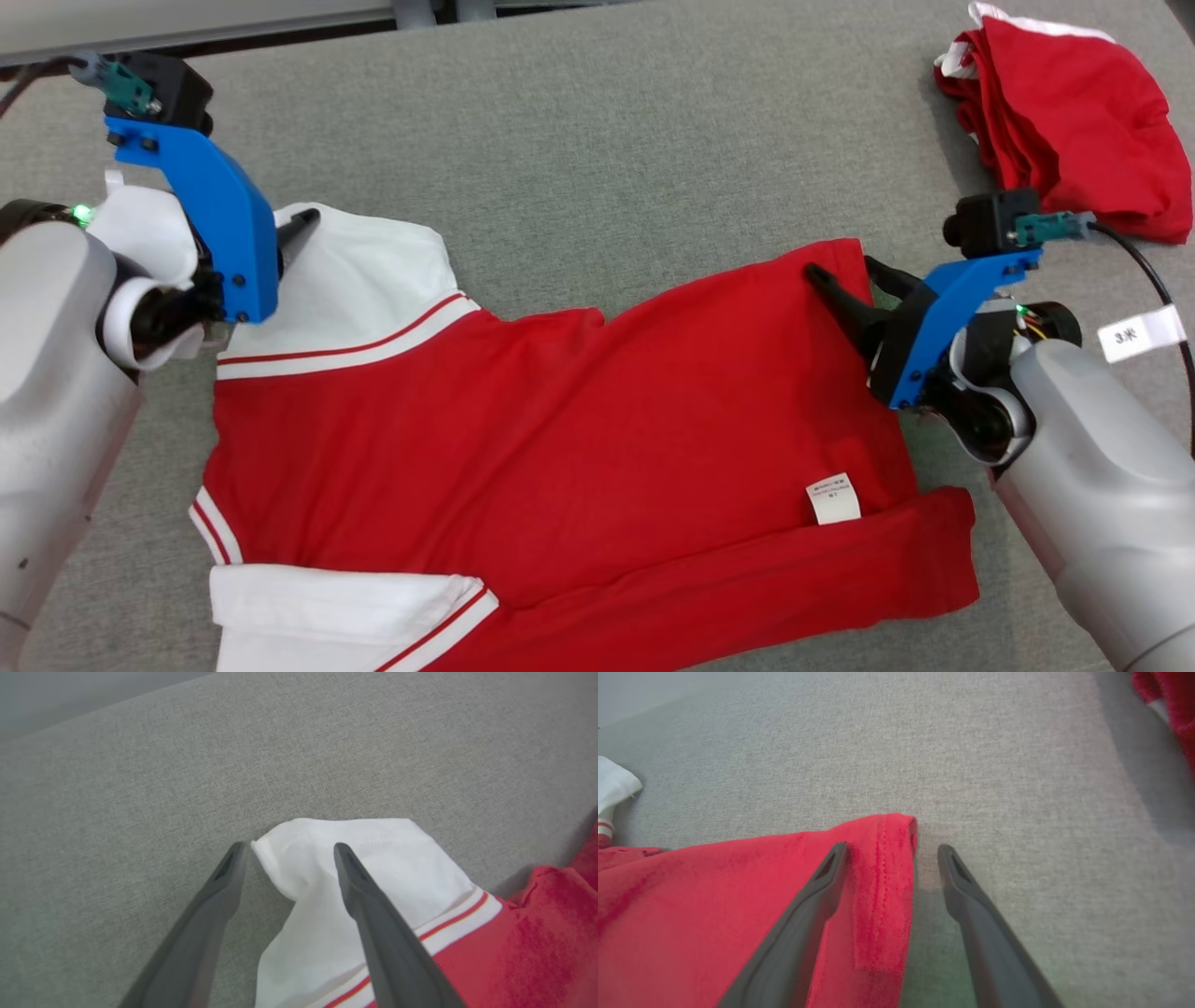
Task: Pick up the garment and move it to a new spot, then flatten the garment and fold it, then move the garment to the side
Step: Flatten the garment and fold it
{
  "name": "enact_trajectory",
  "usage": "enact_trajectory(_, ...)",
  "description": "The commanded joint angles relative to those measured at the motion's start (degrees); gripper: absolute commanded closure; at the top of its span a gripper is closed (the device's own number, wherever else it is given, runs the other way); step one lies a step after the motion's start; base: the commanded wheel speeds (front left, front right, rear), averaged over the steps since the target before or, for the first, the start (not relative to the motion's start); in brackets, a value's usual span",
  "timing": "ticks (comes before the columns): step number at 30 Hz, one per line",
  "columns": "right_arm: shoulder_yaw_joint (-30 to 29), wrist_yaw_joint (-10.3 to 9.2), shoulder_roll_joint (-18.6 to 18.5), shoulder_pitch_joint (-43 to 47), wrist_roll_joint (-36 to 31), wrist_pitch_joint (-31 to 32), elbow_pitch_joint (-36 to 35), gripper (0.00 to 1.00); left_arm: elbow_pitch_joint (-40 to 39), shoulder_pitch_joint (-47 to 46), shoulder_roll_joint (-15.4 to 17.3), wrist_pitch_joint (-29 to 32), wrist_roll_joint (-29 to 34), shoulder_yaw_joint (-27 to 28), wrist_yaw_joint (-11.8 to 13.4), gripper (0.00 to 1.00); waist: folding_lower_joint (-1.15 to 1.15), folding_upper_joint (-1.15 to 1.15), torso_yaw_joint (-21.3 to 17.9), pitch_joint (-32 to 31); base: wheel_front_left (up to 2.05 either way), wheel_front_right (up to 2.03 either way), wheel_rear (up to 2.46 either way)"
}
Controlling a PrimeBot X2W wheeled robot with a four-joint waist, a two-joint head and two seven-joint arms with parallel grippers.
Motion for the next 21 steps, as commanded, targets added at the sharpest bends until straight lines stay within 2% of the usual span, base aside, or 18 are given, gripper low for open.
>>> enact_trajectory(1,1.0,0.01,0.5,-1.5,0.8,0.2,0.5,0.00,1.8,-1.5,-0.6,0.5,-0.9,0.3,-0.1,0.00,-0.02,-0.02,-0.3,0.5,0.00,0.00,0.00)
enact_trajectory(3,2.7,0.01,0.7,-2.3,1.7,0.5,1.0,0.00,4.6,-2.5,-1.5,2.2,-1.9,0.7,0.0,0.00,-0.02,-0.02,-0.9,1.0,0.00,0.00,0.00)
enact_trajectory(4,3.6,0.01,0.8,-2.7,2.3,0.8,1.3,0.13,6.0,-2.9,-1.7,3.3,-2.3,0.7,0.2,0.00,-0.02,-0.02,-1.2,1.2,0.00,0.00,0.00)
enact_trajectory(6,5.1,0.01,0.8,-3.3,3.3,0.6,1.7,0.31,8.0,-3.8,-1.9,4.5,-2.7,0.7,0.1,0.00,-0.02,-0.02,-1.5,1.4,0.00,0.00,0.00)
enact_trajectory(10,7.8,0.01,0.4,-4.0,5.1,0.2,2.4,0.59,10.8,-4.7,-2.6,5.8,-3.4,0.7,0.0,0.00,-0.02,-0.02,-2.0,1.7,0.00,0.00,0.00)
enact_trajectory(12,8.9,0.01,0.1,-4.2,6.1,-0.2,2.7,1.00,11.8,-4.9,-2.9,6.9,-4.1,0.8,-0.3,0.03,-0.02,-0.02,-2.1,2.0,0.00,0.00,0.00)
enact_trajectory(13,9.5,0.01,0.0,-4.3,6.6,-0.3,2.9,1.00,12.4,-4.9,-3.0,7.6,-4.4,0.8,-0.3,0.40,-0.02,-0.02,-2.1,2.2,0.00,0.00,0.00)
enact_trajectory(16,10.8,0.00,-0.5,-4.9,7.9,-1.3,3.3,1.00,13.0,-5.2,-3.2,8.1,-4.5,0.5,-0.6,0.76,-0.02,-0.02,-2.0,2.7,0.00,0.00,0.00)
enact_trajectory(17,11.3,0.00,-0.7,-5.2,8.2,-2.1,3.3,1.00,13.1,-5.3,-3.2,7.7,-4.5,0.6,-0.6,1.00,-0.02,-0.02,-2.0,2.8,0.00,0.00,0.00)
enact_trajectory(21,12.1,0.00,-1.0,-6.1,9.1,-4.5,3.5,1.00,13.2,-5.8,-3.1,6.9,-4.9,0.8,-1.0,1.00,-0.02,-0.02,-1.8,2.7,0.00,0.00,0.00)
